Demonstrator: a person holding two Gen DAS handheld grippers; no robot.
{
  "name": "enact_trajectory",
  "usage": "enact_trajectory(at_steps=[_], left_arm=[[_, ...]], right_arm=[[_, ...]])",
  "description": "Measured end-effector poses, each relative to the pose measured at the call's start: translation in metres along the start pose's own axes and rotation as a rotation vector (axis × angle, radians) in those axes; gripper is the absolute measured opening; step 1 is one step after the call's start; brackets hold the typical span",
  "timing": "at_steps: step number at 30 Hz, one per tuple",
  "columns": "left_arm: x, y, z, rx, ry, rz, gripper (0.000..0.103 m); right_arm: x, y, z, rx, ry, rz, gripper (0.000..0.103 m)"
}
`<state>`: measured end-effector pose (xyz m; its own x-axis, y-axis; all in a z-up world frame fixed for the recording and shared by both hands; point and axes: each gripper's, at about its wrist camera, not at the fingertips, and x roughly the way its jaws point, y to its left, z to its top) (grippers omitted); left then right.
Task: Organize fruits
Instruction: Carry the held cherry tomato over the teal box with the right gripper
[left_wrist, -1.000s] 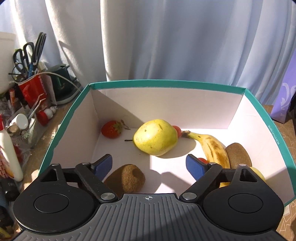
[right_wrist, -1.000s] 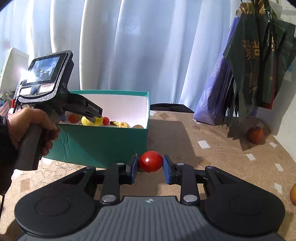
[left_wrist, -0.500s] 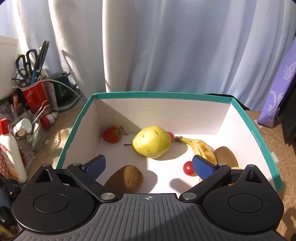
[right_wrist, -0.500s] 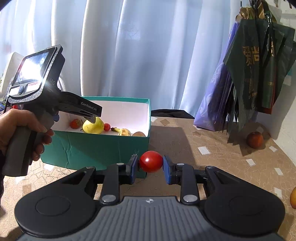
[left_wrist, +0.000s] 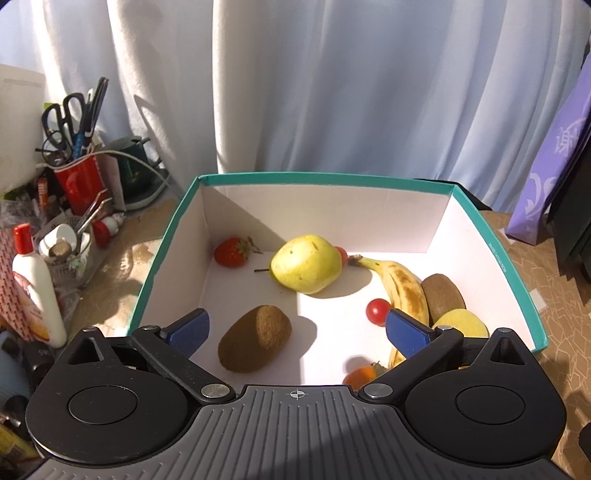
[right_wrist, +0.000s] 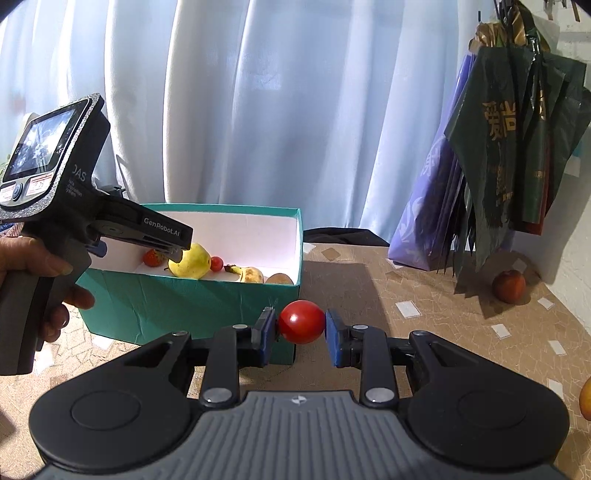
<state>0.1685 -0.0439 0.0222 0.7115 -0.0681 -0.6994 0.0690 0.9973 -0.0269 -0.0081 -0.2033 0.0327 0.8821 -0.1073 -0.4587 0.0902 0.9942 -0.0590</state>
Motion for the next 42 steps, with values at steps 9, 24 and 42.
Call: enact_trajectory(at_steps=[9, 24, 42], left_arm=[[-0.018, -0.001, -0.006, 0.058, -0.036, -0.006, 0.103], [-0.026, 0.0, -0.009, 0.048, -0.03, 0.023, 0.103], [-0.041, 0.02, -0.01, -0.019, -0.048, 0.068, 0.103]], right_arm=[[0.0, 0.002, 0.002, 0.01, -0.011, 0.005, 0.028], [0.009, 0.001, 0.007, 0.001, -0.01, 0.009, 0.028], [0.04, 0.011, 0.03, -0.052, -0.022, 0.055, 0.028]])
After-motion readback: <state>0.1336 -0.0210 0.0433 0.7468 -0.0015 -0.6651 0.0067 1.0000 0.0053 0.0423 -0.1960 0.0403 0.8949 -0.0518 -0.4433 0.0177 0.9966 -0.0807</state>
